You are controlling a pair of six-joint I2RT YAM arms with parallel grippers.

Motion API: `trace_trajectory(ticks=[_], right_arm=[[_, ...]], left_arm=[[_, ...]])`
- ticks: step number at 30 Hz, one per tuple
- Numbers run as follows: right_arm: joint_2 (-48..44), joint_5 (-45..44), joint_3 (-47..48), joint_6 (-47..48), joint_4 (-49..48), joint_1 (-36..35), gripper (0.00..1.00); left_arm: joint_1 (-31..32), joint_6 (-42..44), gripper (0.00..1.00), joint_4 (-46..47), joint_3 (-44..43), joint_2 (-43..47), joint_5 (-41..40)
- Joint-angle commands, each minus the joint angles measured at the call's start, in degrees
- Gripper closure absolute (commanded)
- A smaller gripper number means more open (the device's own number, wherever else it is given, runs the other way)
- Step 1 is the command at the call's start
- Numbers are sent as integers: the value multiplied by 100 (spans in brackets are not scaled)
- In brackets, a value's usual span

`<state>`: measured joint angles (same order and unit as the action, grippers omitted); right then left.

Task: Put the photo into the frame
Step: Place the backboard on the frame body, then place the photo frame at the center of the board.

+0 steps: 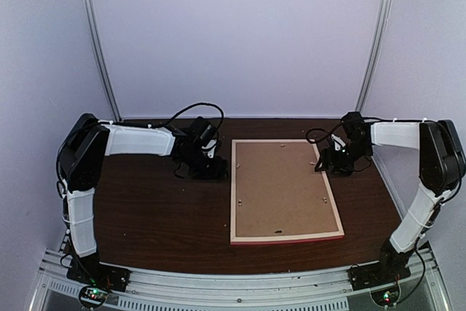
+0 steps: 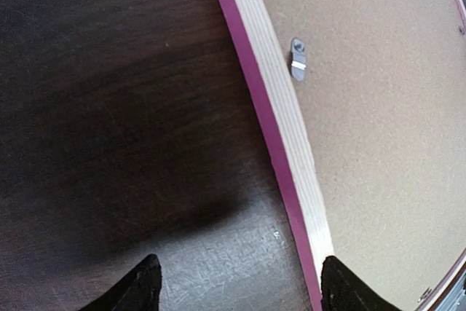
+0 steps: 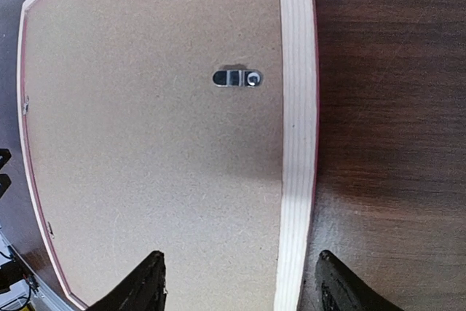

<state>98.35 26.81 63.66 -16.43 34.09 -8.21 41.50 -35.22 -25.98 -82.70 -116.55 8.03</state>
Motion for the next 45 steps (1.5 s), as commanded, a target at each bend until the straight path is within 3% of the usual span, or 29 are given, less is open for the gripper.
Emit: trace_trajectory(ticks=[1, 10, 25, 37, 45], right_arm=[[-186, -508, 129, 153, 204, 19, 30], [225, -432, 22, 162, -85, 41, 34], [330, 19, -495, 25, -614, 23, 66], [-36, -222, -1108, -426, -1233, -397, 79], [-509, -733, -1536, -1057, -1680, -1172, 83]], left_arm=[[79, 24, 23, 381, 124, 296, 283], [174, -82, 18, 718, 190, 249, 625], [192, -215, 12, 955, 358, 121, 810], [192, 191, 12, 311, 541, 573, -183], [-37, 505, 7, -158, 621, 920, -641]])
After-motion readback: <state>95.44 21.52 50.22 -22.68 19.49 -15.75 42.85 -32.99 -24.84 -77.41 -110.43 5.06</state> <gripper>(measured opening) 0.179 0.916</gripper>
